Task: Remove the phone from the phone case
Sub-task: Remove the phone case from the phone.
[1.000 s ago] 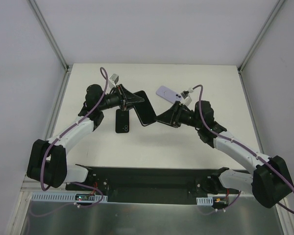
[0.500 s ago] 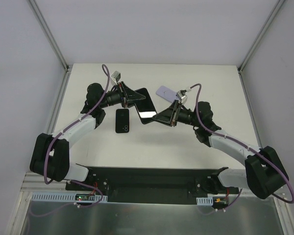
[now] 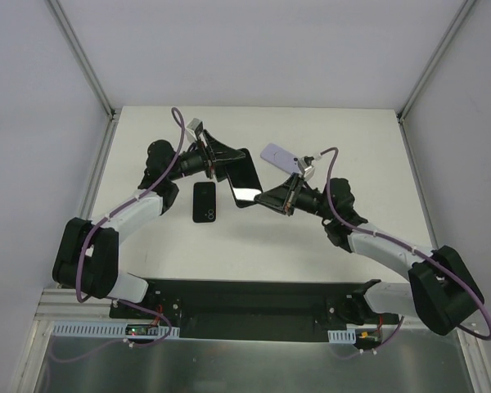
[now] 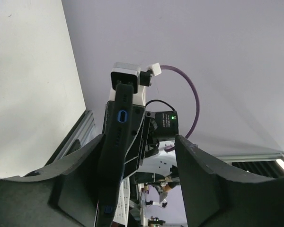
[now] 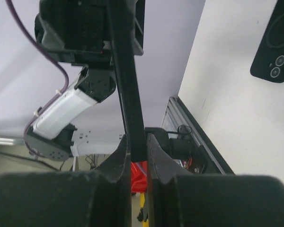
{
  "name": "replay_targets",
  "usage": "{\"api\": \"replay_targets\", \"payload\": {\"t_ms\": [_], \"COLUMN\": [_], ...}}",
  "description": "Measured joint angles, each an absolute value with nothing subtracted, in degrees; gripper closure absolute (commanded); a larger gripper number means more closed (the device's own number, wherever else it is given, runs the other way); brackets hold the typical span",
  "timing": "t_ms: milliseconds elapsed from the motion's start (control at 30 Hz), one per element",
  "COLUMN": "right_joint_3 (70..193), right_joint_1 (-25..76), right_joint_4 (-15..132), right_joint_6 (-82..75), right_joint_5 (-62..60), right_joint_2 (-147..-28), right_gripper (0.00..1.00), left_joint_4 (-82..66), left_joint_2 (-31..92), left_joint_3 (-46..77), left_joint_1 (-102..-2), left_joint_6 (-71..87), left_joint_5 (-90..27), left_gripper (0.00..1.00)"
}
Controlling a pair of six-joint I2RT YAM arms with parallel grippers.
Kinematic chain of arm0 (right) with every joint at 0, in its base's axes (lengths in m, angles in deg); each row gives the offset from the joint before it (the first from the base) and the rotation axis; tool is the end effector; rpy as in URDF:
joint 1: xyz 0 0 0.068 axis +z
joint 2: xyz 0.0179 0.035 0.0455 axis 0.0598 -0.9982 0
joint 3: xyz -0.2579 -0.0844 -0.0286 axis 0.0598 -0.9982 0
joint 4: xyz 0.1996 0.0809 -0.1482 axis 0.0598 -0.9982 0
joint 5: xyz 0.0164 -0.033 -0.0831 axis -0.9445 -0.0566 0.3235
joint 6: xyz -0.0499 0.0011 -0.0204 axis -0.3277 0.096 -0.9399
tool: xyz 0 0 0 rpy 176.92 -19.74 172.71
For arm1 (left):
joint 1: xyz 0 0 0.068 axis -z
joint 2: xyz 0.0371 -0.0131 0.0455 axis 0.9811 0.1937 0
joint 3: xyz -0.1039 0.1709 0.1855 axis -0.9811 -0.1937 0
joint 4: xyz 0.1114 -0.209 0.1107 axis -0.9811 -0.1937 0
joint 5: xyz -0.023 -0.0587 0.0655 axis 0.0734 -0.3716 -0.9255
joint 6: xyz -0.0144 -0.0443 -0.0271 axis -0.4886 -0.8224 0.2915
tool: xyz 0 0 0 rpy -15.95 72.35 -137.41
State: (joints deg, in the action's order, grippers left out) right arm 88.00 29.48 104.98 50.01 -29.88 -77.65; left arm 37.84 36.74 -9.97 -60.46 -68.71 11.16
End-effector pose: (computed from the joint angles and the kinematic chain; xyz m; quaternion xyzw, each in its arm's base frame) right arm 0.2112 0.1618 0.2662 -0.0780 0.6699 0.6576 0.3358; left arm 0.2858 -0.1241 0.3078 -0.0451 0.6518 -0.7275 0.2094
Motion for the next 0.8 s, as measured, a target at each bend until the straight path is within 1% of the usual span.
{"api": "replay_targets", "payload": {"t_ms": [167,267,300,367,467,500,533,567,600,633,733,767,800], "right_joint_3": [85.9,85.8,85.8,85.8,85.8,85.8,85.8,85.8,85.8,85.8,85.8,85.8,85.8], "right_joint_1": [30.7,31.1,31.2,31.2,31.4,31.6,31.7,31.8,32.0,32.1,32.5,32.7,32.9], "right_joint_4": [105.2,105.5,105.9,106.9,107.5,107.6,107.8,108.1,108.8,110.1,111.1,111.0,110.8], "right_joint_6": [51.5,52.7,53.1,54.2,55.3,55.6,55.9,56.3,56.8,57.1,58.4,58.4,58.2], "right_joint_5": [-25.5,-24.0,-23.6,-22.6,-21.2,-20.7,-20.2,-19.7,-19.3,-19.1,-17.1,-16.8,-16.5], "right_joint_2": [-77.3,-77.5,-77.7,-78.0,-78.1,-78.1,-78.2,-78.2,-78.2,-78.2,-77.5,-77.5,-77.5], "right_gripper": [0.98,0.99,0.99,0.99,0.99,0.99,0.99,0.99,0.99,0.99,0.98,0.94,0.83], "left_joint_4": [39.5,40.7,41.3,42.6,44.5,45.0,45.2,45.3,45.1,45.3,45.8,45.9,46.3], "left_joint_2": [36.7,36.6,36.6,36.6,36.6,36.6,36.6,36.6,36.6,36.7,37.0,37.1,37.2], "left_joint_3": [-12.6,-13.5,-13.8,-14.6,-16.2,-16.6,-16.7,-16.7,-16.7,-16.8,-17.1,-17.1,-17.1], "left_joint_1": [-59.7,-59.2,-58.8,-57.9,-57.1,-56.9,-56.7,-56.6,-56.5,-56.3,-56.3,-56.3,-56.3], "left_joint_6": [-70.0,-70.2,-70.3,-70.6,-71.5,-71.8,-72.0,-72.2,-72.1,-72.0,-70.9,-70.9,-70.8], "left_joint_5": [8.0,6.1,5.6,4.6,3.9,3.6,3.3,3.1,2.9,2.5,1.8,1.8,1.8], "left_gripper": [0.39,0.43,0.47,0.52,0.54,0.58,0.77,0.88,0.98,1.0,1.0,1.0,1.0]}}
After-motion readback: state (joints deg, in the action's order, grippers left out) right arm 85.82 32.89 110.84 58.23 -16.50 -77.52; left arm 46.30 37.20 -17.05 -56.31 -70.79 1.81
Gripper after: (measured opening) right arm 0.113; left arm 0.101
